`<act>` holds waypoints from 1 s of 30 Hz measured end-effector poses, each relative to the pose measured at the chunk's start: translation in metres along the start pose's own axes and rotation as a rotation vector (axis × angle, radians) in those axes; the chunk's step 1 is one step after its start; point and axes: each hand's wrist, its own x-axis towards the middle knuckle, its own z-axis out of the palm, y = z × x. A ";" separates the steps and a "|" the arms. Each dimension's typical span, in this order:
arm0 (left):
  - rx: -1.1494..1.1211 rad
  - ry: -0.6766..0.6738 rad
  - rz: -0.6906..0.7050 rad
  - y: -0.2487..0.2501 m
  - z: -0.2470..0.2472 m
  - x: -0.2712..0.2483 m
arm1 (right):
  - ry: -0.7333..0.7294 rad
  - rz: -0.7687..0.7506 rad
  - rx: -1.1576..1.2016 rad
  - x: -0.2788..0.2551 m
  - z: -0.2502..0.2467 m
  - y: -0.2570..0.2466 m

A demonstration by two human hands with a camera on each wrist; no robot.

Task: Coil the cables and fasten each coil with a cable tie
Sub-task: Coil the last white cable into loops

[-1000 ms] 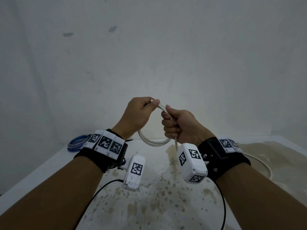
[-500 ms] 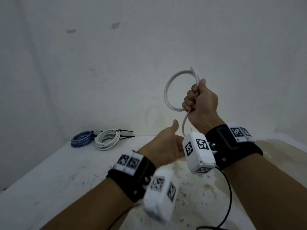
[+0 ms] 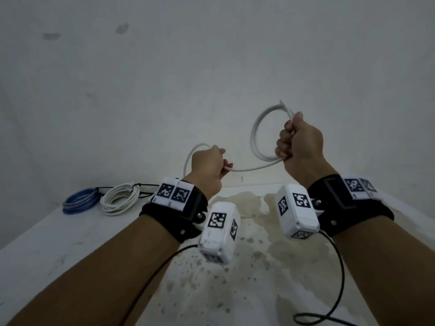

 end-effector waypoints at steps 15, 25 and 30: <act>0.480 -0.365 0.518 0.041 -0.043 0.007 | -0.255 0.259 0.116 -0.017 0.030 0.057; 0.639 -0.363 0.633 0.052 -0.072 0.016 | -0.345 0.289 0.050 -0.021 0.056 0.074; 0.757 -0.274 0.728 0.059 -0.081 0.022 | -0.425 0.237 -0.094 -0.022 0.066 0.083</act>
